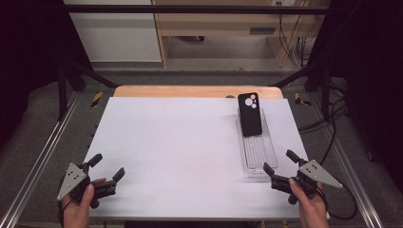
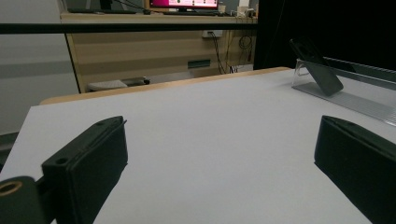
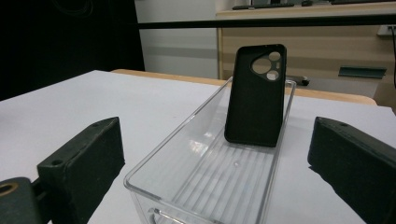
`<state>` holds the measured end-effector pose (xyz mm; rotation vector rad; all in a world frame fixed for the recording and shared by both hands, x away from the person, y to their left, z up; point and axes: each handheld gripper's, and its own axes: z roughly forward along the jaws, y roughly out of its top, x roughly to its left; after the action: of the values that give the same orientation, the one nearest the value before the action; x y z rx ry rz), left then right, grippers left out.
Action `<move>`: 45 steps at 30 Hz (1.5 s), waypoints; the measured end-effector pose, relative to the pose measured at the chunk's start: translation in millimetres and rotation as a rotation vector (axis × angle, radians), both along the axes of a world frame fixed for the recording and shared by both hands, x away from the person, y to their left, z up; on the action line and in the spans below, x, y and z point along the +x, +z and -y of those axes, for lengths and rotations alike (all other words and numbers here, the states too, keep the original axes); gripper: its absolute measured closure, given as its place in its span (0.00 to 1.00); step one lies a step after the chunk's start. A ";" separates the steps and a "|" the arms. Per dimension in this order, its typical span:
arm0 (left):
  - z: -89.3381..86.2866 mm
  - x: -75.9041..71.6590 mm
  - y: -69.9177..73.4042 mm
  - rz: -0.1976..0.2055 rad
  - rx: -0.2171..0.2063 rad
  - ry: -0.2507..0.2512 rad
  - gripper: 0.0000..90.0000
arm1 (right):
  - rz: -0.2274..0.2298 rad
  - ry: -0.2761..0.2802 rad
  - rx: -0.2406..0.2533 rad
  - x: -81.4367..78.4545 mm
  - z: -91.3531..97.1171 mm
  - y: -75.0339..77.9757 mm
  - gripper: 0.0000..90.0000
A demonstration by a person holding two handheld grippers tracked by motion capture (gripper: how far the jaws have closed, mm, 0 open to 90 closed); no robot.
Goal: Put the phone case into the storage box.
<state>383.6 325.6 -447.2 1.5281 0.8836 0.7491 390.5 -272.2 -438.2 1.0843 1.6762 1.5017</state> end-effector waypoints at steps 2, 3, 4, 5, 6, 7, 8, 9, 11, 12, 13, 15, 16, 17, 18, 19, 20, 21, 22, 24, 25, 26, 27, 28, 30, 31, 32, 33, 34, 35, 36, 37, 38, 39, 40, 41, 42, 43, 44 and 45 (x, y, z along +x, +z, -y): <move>0.1 0.0 0.0 0.000 0.000 -0.001 0.03 | 0.005 0.006 -0.002 1.7 -1.7 2.0 0.04; 0.2 0.0 0.1 0.000 0.000 -0.002 0.03 | 0.007 0.009 -0.003 2.5 -2.3 3.0 0.04; 0.3 0.0 0.1 0.001 0.000 -0.002 0.03 | 0.008 0.012 -0.006 3.5 -2.9 4.1 0.04; 0.4 0.0 0.1 0.000 0.000 -0.002 0.03 | 0.011 0.014 -0.008 4.4 -3.7 5.2 0.04; 0.6 0.0 0.0 0.001 0.001 -0.003 0.03 | 0.012 0.017 -0.013 5.2 -4.4 6.1 0.04; 0.7 0.1 0.1 0.001 0.001 -0.004 0.03 | 0.013 0.021 -0.015 6.0 -5.3 7.0 0.04; 0.8 0.1 0.1 0.001 0.002 -0.005 0.03 | 0.012 0.025 -0.017 6.7 -6.1 7.8 0.04; 1.0 0.0 0.2 0.002 0.002 -0.006 0.03 | 0.015 0.027 -0.018 7.7 -7.0 8.2 0.04; 1.4 0.1 0.2 0.002 0.005 -0.008 0.03 | 0.016 0.028 -0.017 9.6 -8.4 7.9 0.04; 1.6 0.1 0.2 0.002 0.006 -0.009 0.03 | 0.016 0.029 -0.015 10.8 -8.9 7.2 0.04; 1.6 0.1 0.2 0.002 0.006 -0.009 0.03 | 0.016 0.028 -0.011 12.1 -9.4 6.5 0.04; 1.6 -0.1 0.3 0.003 0.005 -0.008 0.03 | 0.018 0.029 -0.004 14.3 -10.2 5.3 0.04; 1.6 -0.3 0.4 0.003 0.005 -0.008 0.03 | 0.019 0.027 0.000 15.4 -10.7 4.9 0.04; 1.6 -0.4 0.5 0.004 0.005 -0.008 0.03 | 0.021 0.027 0.003 16.6 -11.0 4.4 0.04; 1.7 -0.5 0.6 0.004 0.006 -0.007 0.03 | 0.020 0.025 0.009 17.4 -11.5 4.1 0.04; 1.8 -0.4 0.5 0.004 0.007 -0.008 0.03 | 0.023 0.027 0.011 18.3 -11.8 3.7 0.04; 2.0 -0.3 0.4 0.003 0.008 -0.009 0.03 | 0.023 0.027 0.012 19.0 -12.3 3.1 0.04; 2.2 -0.2 0.3 0.002 0.008 -0.011 0.03 | 0.024 0.026 0.014 19.8 -12.8 2.6 0.04; 2.2 -0.2 0.3 0.003 0.008 -0.012 0.03 | 0.024 0.027 0.016 20.3 -13.1 1.9 0.04; 2.0 -0.1 0.4 0.004 0.007 -0.013 0.03 | 0.025 0.028 0.018 21.6 -14.2 0.4 0.04; 2.0 0.0 0.4 0.004 0.005 -0.013 0.03 | 0.024 0.028 0.019 22.2 -14.7 -0.3 0.04; 1.9 0.0 0.4 0.004 0.004 -0.013 0.03 | 0.022 0.029 0.019 22.8 -15.0 -0.8 0.04; 1.9 0.0 0.5 0.004 0.003 -0.014 0.03 | 0.025 0.031 0.016 23.4 -15.5 -1.1 0.04; 2.0 0.0 0.6 0.005 0.003 -0.015 0.03 | 0.029 0.033 0.015 24.0 -16.2 -1.1 0.04; 2.2 0.0 0.8 0.007 0.003 -0.017 0.03 | 0.030 0.037 0.018 24.9 -18.1 -1.0 0.04; 2.2 0.0 0.8 0.006 0.004 -0.018 0.03 | 0.033 0.039 0.016 25.6 -18.9 -1.2 0.04; 2.3 0.0 0.8 0.006 0.004 -0.019 0.03 | 0.035 0.040 0.016 26.2 -19.8 -1.4 0.04; 2.4 0.0 0.8 0.007 0.004 -0.021 0.03 | 0.039 0.040 0.013 27.0 -20.5 -1.7 0.04; 2.4 0.0 0.9 0.007 0.005 -0.021 0.03 | 0.038 0.043 0.016 27.5 -21.5 -1.8 0.04; 2.4 0.0 0.9 0.007 0.004 -0.021 0.03 | 0.043 0.045 0.015 28.1 -22.3 -1.7 0.04; 2.4 0.0 0.9 0.007 0.003 -0.022 0.03 | 0.043 0.047 0.016 28.7 -23.2 -1.4 0.04; 2.4 0.0 0.9 0.007 0.004 -0.022 0.03 | 0.043 0.051 0.014 29.4 -24.0 -0.9 0.04; 2.5 0.0 0.9 0.006 0.004 -0.023 0.03 | 0.043 0.053 0.013 30.0 -24.9 -0.6 0.04; 2.6 0.1 0.9 0.006 0.002 -0.024 0.03 | 0.048 0.055 0.009 31.0 -25.5 -0.5 0.04; 2.7 0.0 0.9 0.006 0.003 -0.024 0.03 | 0.047 0.057 0.011 31.5 -26.3 -0.6 0.04; 2.9 0.1 0.9 0.007 0.004 -0.025 0.03 | 0.049 0.059 0.009 32.4 -26.9 -1.0 0.04; 3.0 0.0 0.9 0.007 0.004 -0.026 0.03 | 0.050 0.063 0.008 33.0 -27.6 -1.5 0.04; 3.2 0.0 0.9 0.007 0.003 -0.027 0.03 | 0.051 0.066 0.005 33.6 -28.2 -2.1 0.04; 3.3 0.0 0.9 0.007 0.004 -0.029 0.03 | 0.052 0.069 0.002 34.2 -28.8 -2.7 0.04; 3.4 0.0 1.0 0.007 0.005 -0.030 0.03 | 0.051 0.072 -0.002 34.6 -29.5 -3.2 0.04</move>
<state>383.6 322.2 -446.2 1.5388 0.8528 0.7353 425.0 -242.8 -441.3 0.9862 1.6970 1.5592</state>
